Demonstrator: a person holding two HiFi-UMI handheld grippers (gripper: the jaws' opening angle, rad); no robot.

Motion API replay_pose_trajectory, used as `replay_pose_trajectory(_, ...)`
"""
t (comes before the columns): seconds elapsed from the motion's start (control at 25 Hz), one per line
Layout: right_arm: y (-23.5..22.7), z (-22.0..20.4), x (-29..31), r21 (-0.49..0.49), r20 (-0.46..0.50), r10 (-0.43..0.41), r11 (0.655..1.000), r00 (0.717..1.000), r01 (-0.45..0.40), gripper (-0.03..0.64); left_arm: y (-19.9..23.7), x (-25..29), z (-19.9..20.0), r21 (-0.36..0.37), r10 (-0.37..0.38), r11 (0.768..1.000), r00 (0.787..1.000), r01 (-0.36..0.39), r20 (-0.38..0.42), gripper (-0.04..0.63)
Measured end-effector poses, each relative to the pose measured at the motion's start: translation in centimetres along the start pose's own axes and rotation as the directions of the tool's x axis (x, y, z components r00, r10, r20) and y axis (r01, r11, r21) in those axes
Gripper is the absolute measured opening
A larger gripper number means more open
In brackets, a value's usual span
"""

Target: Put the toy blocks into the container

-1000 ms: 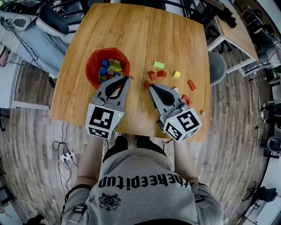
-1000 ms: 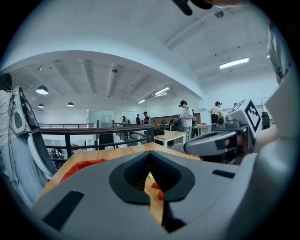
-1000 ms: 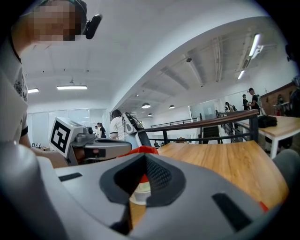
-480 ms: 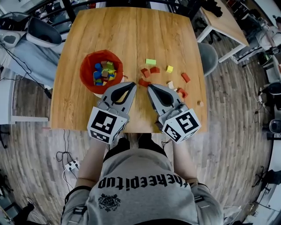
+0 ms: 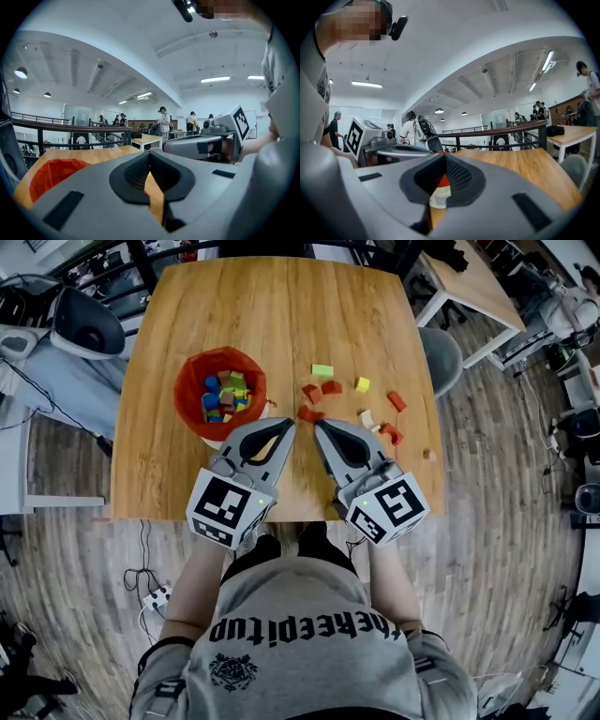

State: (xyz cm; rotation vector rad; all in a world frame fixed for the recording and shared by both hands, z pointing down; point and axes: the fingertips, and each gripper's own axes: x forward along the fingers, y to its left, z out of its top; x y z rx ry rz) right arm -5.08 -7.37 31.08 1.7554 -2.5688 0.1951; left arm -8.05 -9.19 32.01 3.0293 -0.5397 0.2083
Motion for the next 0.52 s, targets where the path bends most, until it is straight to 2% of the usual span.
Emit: replay_pose_trajectory(0.52, 0.43, 0.02, 0.16, -0.009, -0.007, -0.027, 1.0, 1.0, 0.027, 0.011, -0.29, -0.21, 0.07, 0.032, -0.048, 0.998, 0.999, 0.048, 0.001, 0.015)
